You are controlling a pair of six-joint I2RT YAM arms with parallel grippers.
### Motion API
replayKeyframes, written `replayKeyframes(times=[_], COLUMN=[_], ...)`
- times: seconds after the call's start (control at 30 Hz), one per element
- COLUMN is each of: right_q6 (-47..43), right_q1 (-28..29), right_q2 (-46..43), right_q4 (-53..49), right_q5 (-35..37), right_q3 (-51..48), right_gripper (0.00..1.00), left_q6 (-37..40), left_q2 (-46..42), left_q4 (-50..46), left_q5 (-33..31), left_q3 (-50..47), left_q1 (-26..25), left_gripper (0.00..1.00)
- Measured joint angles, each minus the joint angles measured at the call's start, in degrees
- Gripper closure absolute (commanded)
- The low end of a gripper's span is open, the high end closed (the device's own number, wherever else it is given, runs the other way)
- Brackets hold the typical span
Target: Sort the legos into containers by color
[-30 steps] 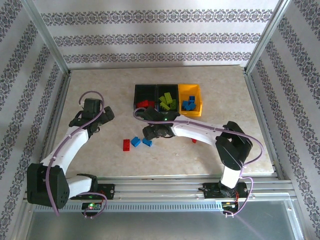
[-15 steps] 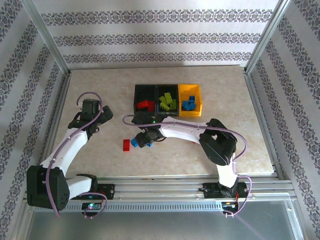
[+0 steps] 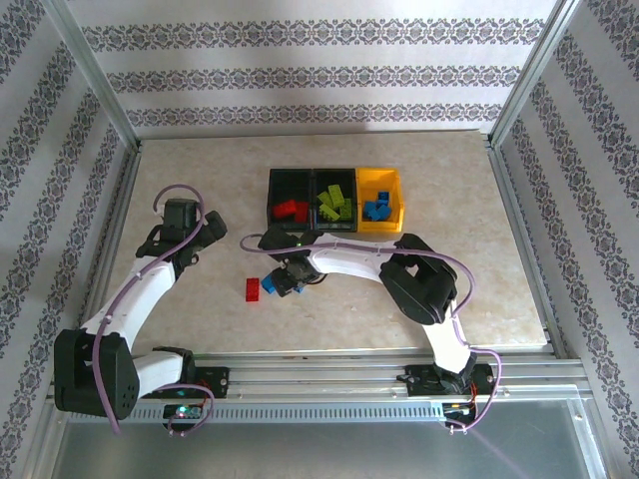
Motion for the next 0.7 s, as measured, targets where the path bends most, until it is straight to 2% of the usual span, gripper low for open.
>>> replayKeyframes(times=[0.33, 0.7], right_q6=[0.17, 1.49], right_q1=[-0.09, -1.4], right_q2=[0.92, -0.2], right_q4=[-0.35, -0.39], right_q5=[0.61, 2.29], right_q3=[0.13, -1.29], right_gripper=[0.66, 0.77], left_q6=[0.0, -0.02], left_q2=[0.28, 1.14], left_q4=[1.01, 1.16], left_q5=[0.57, 1.53], left_q3=[-0.04, -0.04], left_q1=[0.0, 0.07], left_gripper=[0.0, 0.0])
